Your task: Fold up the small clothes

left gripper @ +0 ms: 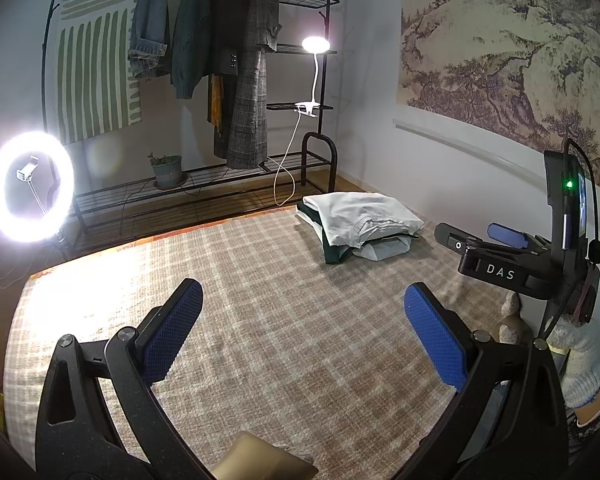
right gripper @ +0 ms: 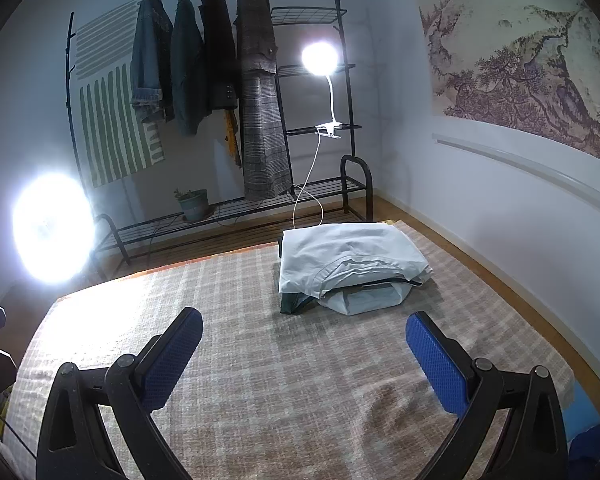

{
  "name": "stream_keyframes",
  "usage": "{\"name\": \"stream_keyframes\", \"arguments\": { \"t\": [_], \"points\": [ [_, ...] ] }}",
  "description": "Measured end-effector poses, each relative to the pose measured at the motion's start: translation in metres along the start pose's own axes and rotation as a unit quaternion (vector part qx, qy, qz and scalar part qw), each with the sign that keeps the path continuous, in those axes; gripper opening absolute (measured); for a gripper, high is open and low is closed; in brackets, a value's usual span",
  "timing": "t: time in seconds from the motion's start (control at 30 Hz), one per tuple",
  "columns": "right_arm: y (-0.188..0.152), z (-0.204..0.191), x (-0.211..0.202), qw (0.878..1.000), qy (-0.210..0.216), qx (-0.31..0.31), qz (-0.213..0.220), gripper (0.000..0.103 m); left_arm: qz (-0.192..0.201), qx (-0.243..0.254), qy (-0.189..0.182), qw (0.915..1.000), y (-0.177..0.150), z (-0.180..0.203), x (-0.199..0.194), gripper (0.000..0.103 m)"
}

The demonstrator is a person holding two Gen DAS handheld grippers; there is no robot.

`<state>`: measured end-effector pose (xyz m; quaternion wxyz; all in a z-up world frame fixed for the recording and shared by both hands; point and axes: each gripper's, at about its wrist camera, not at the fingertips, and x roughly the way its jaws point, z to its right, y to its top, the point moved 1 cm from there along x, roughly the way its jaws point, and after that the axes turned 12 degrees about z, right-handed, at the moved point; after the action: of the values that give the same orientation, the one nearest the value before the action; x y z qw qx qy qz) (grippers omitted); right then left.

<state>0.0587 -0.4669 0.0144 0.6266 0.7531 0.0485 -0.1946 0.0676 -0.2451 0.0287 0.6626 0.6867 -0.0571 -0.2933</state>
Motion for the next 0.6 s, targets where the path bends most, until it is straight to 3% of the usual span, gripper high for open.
{"name": "stream_keyframes", "arguments": {
  "t": [0.6],
  "points": [
    [-0.0019,-0.0019,-0.0013,1.000,0.000,0.004,-0.003,0.103,0.001,0.000,0.001,1.0000,-0.0014,0.0010,0.0004,0.103]
  ]
}}
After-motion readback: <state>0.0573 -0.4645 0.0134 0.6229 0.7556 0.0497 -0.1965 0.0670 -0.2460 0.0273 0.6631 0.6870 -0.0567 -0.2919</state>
